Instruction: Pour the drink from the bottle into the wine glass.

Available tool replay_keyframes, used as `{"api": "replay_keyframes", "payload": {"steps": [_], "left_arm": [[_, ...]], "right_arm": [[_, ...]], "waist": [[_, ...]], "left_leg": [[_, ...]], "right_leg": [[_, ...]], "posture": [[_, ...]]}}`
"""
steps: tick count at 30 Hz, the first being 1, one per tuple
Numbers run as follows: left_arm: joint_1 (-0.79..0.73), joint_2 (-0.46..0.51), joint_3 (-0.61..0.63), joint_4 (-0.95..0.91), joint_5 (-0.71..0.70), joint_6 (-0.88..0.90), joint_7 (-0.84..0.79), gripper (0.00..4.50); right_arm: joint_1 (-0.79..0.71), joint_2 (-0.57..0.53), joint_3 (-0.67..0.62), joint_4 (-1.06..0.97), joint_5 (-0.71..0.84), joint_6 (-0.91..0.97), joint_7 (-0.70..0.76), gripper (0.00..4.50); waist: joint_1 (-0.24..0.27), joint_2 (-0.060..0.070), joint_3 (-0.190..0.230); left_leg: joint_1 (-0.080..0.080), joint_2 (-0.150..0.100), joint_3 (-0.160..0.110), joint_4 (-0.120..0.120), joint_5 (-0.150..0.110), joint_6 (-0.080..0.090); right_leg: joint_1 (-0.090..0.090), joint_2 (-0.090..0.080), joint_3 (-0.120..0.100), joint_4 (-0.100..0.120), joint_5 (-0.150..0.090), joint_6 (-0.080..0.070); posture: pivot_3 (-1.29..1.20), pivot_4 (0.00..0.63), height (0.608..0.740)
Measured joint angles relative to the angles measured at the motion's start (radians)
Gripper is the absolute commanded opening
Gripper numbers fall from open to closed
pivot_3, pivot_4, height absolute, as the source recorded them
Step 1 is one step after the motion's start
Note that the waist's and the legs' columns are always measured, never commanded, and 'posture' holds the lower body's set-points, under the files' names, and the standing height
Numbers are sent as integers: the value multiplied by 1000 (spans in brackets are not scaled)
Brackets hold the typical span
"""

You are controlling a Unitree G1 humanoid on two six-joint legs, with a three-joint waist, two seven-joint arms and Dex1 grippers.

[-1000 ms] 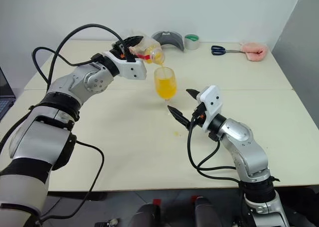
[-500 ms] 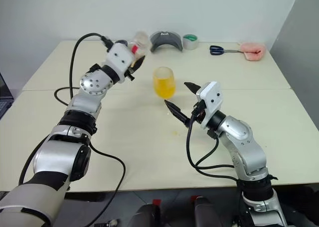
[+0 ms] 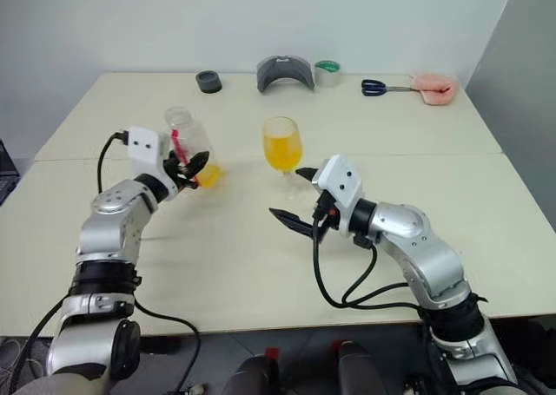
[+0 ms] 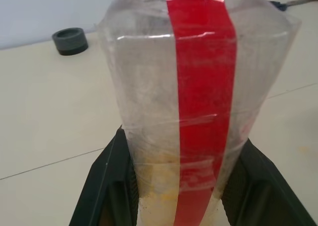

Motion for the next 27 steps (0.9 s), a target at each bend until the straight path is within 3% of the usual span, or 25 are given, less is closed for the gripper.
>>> {"api": "replay_keyframes", "payload": {"steps": [10,19,27], "left_arm": [[61,-26,20,13,-23,-38,24,1707],[76,-44,28,25,-34,-69,31,4455],[135,-48,28,-24,-34,-90,48,4483]], "right_arm": [[-19,31,38,22,-21,4,3,4500],[-20,44,46,22,-29,21,3,4500],[-8,37,46,22,-38,26,13,4500]], "waist": [[7,0,0],[8,0,0],[9,0,0]], "left_leg": [[0,0,0,0,-2,3],[0,0,0,0,-2,3],[0,0,0,0,-2,3]], "right_leg": [[0,0,0,0,0,0],[0,0,0,0,0,0],[0,0,0,-1,0,0]], "posture": [[0,150,740],[0,150,740],[0,150,740]]}}
